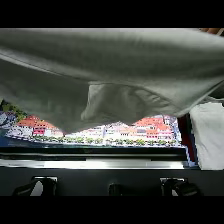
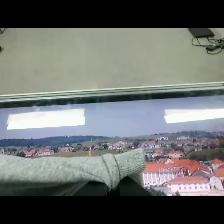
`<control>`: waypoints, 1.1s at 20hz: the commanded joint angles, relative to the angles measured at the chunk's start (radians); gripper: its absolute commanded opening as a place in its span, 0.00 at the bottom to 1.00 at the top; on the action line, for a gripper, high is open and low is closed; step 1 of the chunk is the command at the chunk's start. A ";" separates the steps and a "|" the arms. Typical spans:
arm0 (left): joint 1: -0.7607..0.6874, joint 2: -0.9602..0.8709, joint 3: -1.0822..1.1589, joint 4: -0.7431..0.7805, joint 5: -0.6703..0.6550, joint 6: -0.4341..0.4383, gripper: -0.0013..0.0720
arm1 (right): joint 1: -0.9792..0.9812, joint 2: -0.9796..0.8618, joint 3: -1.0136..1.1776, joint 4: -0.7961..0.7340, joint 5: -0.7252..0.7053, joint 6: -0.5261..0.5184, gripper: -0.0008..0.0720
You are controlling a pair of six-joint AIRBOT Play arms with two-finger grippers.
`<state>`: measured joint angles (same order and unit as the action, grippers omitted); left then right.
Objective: Fold the shirts.
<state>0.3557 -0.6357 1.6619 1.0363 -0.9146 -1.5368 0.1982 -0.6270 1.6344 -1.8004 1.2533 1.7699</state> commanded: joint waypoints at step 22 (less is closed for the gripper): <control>-0.108 -1.072 -0.110 0.072 -0.275 0.114 0.79 | -0.032 -1.128 0.049 0.298 -0.327 0.336 0.64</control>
<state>0.2409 -1.6737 1.5368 1.1172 -1.0809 -1.3788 0.1864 -1.7390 1.6608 -1.5555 0.9199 2.0800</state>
